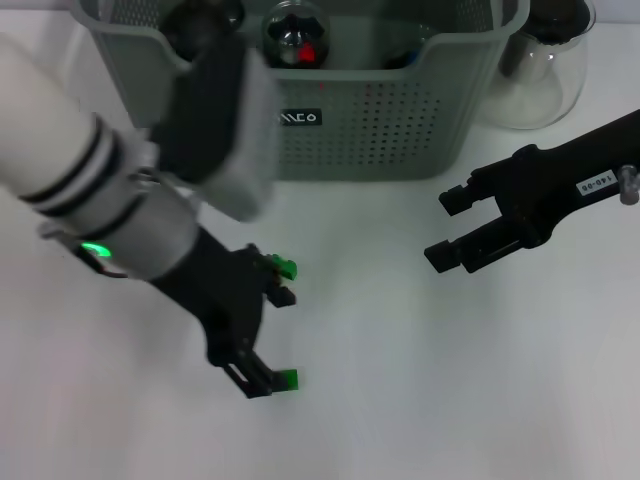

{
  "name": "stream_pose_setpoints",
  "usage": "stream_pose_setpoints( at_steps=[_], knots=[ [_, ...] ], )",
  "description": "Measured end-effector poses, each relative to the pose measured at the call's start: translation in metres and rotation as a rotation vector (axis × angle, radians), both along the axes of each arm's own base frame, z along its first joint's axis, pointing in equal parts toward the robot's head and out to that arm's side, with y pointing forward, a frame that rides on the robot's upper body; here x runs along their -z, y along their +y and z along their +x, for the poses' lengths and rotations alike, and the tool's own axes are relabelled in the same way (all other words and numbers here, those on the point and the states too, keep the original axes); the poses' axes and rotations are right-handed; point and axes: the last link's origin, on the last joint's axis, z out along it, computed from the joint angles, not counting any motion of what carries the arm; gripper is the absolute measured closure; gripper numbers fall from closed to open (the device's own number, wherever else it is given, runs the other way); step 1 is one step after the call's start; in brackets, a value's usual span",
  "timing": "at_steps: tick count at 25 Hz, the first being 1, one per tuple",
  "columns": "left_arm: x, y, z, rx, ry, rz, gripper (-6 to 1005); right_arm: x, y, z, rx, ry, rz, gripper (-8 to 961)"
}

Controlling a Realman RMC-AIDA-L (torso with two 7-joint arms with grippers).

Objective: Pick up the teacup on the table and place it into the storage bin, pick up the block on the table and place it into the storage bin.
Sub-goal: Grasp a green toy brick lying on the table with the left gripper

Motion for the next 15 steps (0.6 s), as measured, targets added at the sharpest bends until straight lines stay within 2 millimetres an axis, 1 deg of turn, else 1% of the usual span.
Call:
stream_pose_setpoints(
  at_steps=[2,3,7,11,15],
  knots=[
    [0.010,-0.002,0.009,0.020,0.030,0.007,130,0.002,0.000,0.003,0.008,0.005,0.008,33],
    [0.017,-0.005,0.013,0.016,0.054,0.015,131,0.004,0.000,0.004,0.011,0.007,0.012,33],
    [0.025,-0.008,0.013,-0.014,0.098,0.037,131,0.009,0.001,0.010,0.030,0.015,0.012,34],
    [0.031,-0.010,0.009,-0.058,0.163,0.079,131,0.017,0.003,0.017,0.041,0.024,0.017,37],
    [0.035,-0.011,0.005,-0.087,0.204,0.129,132,0.019,0.004,0.019,0.035,0.026,0.025,38]
  ],
)
